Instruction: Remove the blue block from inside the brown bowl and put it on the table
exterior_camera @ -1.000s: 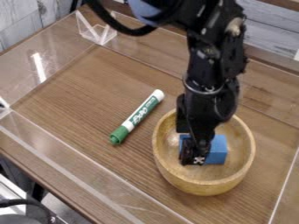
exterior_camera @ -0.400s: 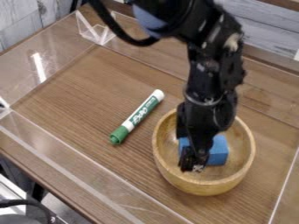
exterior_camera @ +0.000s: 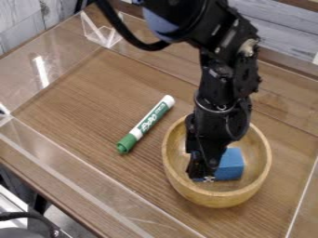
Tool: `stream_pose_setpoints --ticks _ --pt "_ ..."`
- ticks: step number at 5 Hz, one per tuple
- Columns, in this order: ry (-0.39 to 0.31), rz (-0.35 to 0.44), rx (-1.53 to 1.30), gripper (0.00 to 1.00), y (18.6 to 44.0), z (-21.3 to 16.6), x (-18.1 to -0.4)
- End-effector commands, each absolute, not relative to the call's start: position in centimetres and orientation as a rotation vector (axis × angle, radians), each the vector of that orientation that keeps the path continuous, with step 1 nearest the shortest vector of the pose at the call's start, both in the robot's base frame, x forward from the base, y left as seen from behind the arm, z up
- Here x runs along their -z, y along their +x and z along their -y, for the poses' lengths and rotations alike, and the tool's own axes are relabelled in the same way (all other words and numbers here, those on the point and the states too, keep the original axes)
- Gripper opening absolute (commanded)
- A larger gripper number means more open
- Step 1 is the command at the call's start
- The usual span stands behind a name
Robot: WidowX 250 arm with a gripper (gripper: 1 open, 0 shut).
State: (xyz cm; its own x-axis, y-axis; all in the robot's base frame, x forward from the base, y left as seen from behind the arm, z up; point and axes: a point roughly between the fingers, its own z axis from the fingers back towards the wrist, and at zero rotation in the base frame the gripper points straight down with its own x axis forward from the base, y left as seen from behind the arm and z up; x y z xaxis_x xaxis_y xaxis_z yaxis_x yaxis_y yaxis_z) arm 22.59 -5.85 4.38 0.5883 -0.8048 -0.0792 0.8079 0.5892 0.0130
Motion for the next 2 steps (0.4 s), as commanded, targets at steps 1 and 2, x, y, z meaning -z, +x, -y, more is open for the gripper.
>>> stream_pose_setpoints --ticks 1,2 --pt "0.068 -0.019 0.946 0.00 23.87 6.29 -5.70" --pt "0.071 -0.023 0.944 0.00 23.95 6.25 -5.80"
